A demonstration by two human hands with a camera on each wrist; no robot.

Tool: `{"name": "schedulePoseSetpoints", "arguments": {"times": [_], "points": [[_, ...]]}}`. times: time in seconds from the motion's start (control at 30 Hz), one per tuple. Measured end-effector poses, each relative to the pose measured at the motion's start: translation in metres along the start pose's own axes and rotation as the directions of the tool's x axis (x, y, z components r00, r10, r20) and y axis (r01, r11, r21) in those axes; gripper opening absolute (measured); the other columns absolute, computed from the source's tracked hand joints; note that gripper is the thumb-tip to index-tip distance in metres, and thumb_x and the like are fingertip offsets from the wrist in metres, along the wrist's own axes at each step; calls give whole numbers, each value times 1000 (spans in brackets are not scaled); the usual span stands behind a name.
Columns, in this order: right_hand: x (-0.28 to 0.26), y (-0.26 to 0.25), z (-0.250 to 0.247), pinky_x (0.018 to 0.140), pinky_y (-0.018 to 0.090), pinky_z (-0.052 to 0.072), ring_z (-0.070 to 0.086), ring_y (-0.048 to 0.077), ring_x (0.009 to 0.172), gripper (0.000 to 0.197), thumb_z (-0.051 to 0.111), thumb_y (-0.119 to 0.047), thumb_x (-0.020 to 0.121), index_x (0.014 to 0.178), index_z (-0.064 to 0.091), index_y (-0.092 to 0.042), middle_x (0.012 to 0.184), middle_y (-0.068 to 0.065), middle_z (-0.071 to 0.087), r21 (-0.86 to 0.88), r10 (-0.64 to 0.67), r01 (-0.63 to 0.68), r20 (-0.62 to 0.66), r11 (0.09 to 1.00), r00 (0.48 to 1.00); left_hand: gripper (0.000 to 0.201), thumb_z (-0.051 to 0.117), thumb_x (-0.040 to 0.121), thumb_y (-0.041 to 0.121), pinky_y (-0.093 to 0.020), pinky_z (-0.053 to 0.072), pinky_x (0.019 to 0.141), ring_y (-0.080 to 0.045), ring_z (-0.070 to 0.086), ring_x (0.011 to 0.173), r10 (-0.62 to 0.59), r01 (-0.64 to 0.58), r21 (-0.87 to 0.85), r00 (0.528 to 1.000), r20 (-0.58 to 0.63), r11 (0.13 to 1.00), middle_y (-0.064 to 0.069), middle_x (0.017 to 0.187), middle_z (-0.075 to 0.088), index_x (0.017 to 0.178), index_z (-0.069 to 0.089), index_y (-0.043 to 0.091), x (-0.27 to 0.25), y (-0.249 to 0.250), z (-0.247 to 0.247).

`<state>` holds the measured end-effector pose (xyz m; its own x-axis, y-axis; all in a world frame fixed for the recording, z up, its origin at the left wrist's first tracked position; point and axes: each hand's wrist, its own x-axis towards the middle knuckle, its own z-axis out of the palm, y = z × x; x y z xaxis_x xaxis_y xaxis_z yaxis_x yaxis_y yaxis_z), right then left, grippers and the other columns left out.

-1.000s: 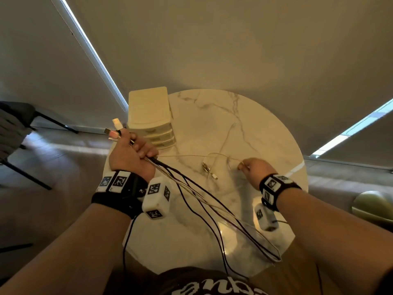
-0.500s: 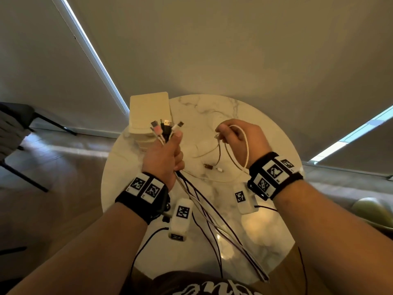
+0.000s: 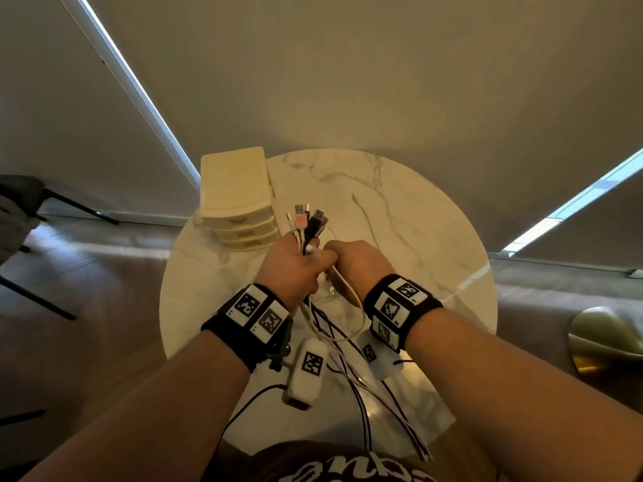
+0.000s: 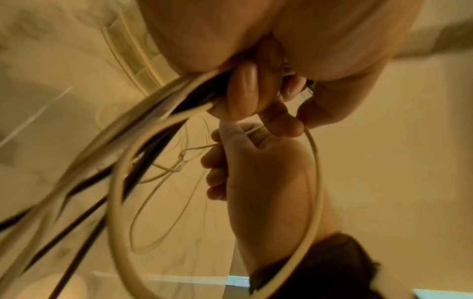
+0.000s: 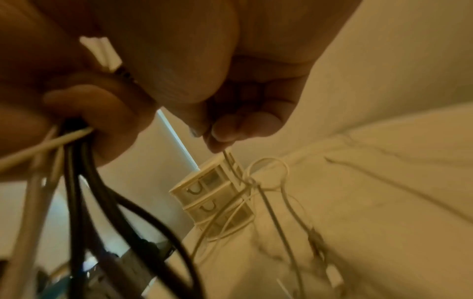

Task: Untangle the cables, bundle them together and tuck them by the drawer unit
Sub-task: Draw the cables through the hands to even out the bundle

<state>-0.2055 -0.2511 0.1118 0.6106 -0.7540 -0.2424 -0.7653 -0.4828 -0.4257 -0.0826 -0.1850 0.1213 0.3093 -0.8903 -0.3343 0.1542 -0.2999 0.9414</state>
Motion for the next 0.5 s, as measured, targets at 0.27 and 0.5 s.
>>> {"name": "schedulePoseSetpoints", "arguments": {"times": [0.27,0.5], "points": [[9,54,52,81,37,59,69,20,86,14,56,-32,101,101,69,-28,94,-1,74,262,267,-283,96,923,959,18,54,76,2,-23,22,40,-15,24,49,54,-104,-457,991,-120,883,0,56,39,71,48,17,-9,16,-21],[33,98,26,79,33,59,70,15,83,14,58,-32,102,104,72,-35,95,-3,77,323,414,-402,33,857,910,39,43,86,-5,-22,19,43,-10,29,46,12,-123,-616,983,-181,778,3,53,36,59,50,22,-15,21,-34]]}}
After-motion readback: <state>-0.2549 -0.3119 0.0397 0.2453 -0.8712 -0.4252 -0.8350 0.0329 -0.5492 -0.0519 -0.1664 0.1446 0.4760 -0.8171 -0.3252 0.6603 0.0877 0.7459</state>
